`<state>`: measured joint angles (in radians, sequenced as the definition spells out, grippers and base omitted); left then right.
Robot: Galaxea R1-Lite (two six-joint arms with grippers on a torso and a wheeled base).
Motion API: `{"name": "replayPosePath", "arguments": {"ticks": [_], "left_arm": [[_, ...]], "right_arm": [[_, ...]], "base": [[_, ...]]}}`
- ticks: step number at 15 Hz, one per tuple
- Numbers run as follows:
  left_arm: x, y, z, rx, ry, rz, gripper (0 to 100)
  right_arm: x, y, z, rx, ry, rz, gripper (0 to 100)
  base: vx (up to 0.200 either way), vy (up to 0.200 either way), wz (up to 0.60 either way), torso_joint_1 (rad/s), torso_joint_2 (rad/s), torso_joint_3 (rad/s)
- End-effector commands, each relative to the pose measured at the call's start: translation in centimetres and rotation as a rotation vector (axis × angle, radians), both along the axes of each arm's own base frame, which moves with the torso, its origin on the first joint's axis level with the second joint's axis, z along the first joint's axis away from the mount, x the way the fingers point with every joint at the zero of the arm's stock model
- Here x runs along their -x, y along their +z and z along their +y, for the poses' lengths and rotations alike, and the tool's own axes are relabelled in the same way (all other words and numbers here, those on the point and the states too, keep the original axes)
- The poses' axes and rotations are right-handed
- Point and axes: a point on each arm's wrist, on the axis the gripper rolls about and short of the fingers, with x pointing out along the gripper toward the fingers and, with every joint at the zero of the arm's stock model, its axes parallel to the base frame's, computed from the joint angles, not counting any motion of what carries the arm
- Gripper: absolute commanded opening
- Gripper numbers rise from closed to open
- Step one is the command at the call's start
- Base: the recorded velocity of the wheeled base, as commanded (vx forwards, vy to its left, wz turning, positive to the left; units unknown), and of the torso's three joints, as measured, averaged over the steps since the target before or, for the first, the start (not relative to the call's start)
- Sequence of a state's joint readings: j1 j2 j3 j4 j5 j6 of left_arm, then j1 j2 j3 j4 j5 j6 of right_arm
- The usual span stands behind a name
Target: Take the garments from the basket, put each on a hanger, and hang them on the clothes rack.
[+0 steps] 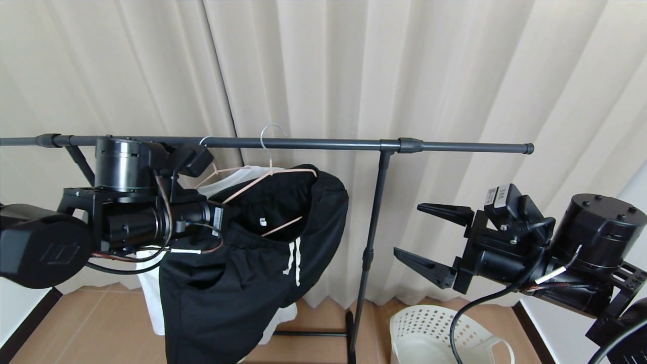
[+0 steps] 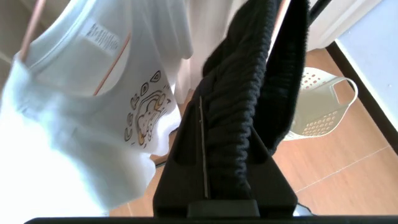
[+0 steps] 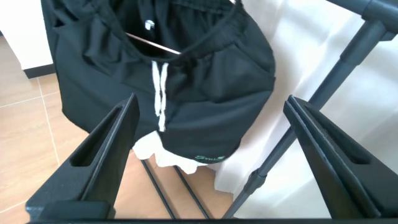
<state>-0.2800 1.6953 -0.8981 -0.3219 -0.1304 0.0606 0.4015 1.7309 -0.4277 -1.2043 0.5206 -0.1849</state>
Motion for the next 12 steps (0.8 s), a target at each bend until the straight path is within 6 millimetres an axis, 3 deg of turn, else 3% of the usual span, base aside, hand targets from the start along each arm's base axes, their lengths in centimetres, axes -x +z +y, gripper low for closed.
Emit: {"name": "replayPosePath", "arguments": {"ticks": [1, 6, 12], "left_arm": [[-1.8, -1.0, -1.6, -0.002, 0.007, 0.027, 0], [-4.9, -1.8, -3.6, 0.028, 0.046, 0.032, 0], [-6.2, -2.1, -4.7, 0.050, 0.050, 0.033, 0]], "right_arm": [[0.0, 0.0, 0.0, -0.001, 0.001, -0.003, 100], [0.0, 0.1, 0.0, -0.001, 0.000, -0.007, 100], [-0.2, 0.0, 0.1, 0.000, 0.000, -0.005, 100]], "base": [[0.000, 0.000, 0.00, 0.000, 0.00, 0.000], [0.000, 0.000, 0.00, 0.000, 0.00, 0.000], [0.000, 0.000, 0.00, 0.000, 0.00, 0.000]]}}
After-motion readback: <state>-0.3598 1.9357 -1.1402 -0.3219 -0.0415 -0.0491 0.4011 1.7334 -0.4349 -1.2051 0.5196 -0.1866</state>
